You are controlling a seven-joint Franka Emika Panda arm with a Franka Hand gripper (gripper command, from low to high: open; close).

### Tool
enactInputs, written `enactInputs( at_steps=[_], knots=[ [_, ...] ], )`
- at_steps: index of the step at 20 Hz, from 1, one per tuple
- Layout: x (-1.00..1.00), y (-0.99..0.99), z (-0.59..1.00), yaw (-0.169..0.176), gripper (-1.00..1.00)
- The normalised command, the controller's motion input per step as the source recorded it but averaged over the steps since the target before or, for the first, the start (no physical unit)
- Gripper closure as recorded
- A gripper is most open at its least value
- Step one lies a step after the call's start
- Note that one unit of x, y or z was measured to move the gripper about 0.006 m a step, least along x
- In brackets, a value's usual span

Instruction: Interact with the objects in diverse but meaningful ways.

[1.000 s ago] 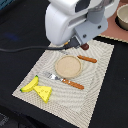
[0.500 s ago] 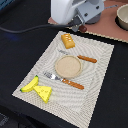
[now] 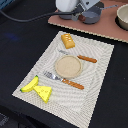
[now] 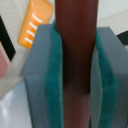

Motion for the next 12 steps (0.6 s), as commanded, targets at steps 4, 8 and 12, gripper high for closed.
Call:
enactInputs(
  at_steps=[4,8,12],
  knots=[
    [-0.73,0.68,-0.29,0.000,1.00],
    [-0.73,0.67,-0.31,0.000,1.00],
    [-0.72,0.66,-0.35,0.000,1.00]
  ],
)
